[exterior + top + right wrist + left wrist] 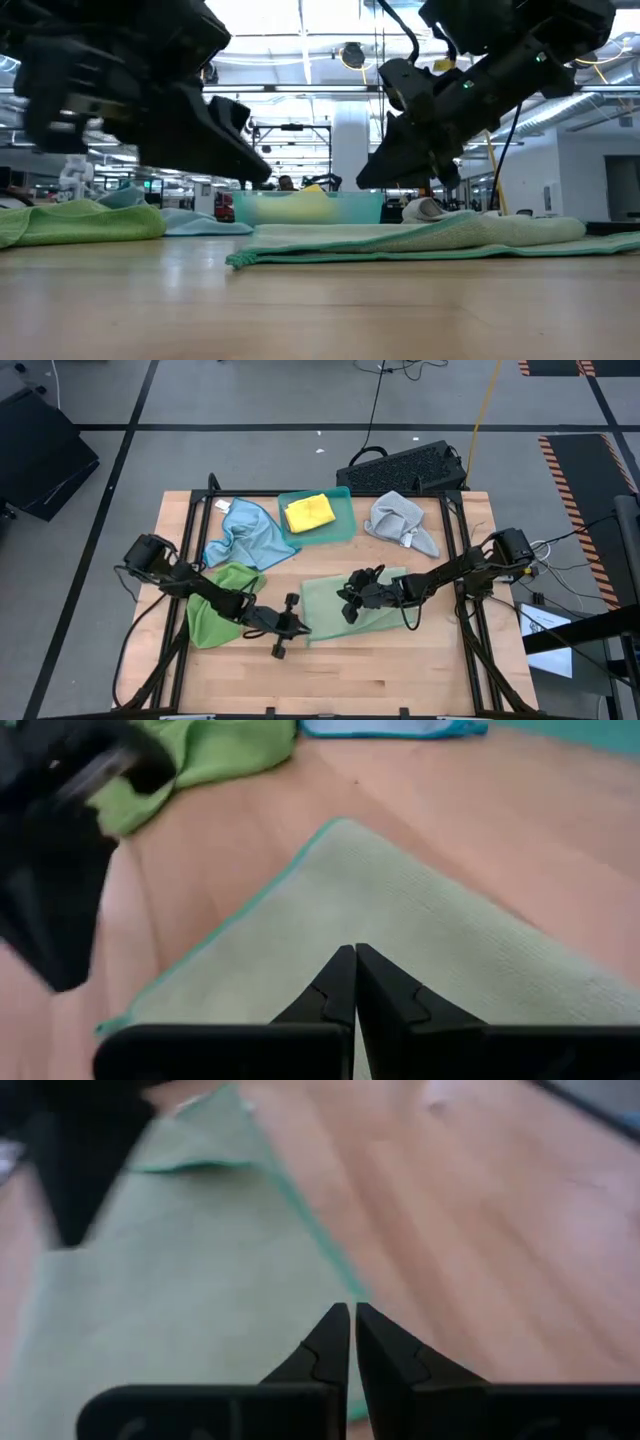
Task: Fold microfiber towels
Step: Fold the light green microfiber cloth
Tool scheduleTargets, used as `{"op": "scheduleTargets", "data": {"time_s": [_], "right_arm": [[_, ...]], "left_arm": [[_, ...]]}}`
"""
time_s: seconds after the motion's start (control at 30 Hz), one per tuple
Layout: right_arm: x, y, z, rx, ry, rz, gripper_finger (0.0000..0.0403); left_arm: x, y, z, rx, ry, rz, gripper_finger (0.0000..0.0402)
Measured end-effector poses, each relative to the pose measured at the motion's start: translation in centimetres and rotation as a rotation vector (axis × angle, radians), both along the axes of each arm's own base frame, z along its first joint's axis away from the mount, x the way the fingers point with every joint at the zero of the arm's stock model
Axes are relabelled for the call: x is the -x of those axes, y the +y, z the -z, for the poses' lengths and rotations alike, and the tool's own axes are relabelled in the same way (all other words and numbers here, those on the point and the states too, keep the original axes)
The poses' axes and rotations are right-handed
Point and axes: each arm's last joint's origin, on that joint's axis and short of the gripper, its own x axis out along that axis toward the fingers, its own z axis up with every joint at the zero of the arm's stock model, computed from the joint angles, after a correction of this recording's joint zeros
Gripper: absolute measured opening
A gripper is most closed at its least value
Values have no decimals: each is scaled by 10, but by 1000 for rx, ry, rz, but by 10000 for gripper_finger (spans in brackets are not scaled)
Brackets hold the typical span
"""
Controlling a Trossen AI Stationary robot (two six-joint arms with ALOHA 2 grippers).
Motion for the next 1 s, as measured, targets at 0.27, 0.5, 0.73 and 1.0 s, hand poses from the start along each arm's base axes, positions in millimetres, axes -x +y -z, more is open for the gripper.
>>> {"op": "scheduleTargets", "data": {"time_s": [0.27,0.5,0.73,1.0], "right_arm": [[4,-1,8,-123,116,-129,2],[14,-4,18,-137,267,-145,2],[22,-2,20,-263,381,-223,2],[40,3,7,-338,482,-245,2]], "left_arm": [[-8,28,29,8,125,-161,26],[-10,32,40,9,152,-179,26],[-9,33,41,15,164,-186,26],[-7,33,45,44,214,-200,26]]}}
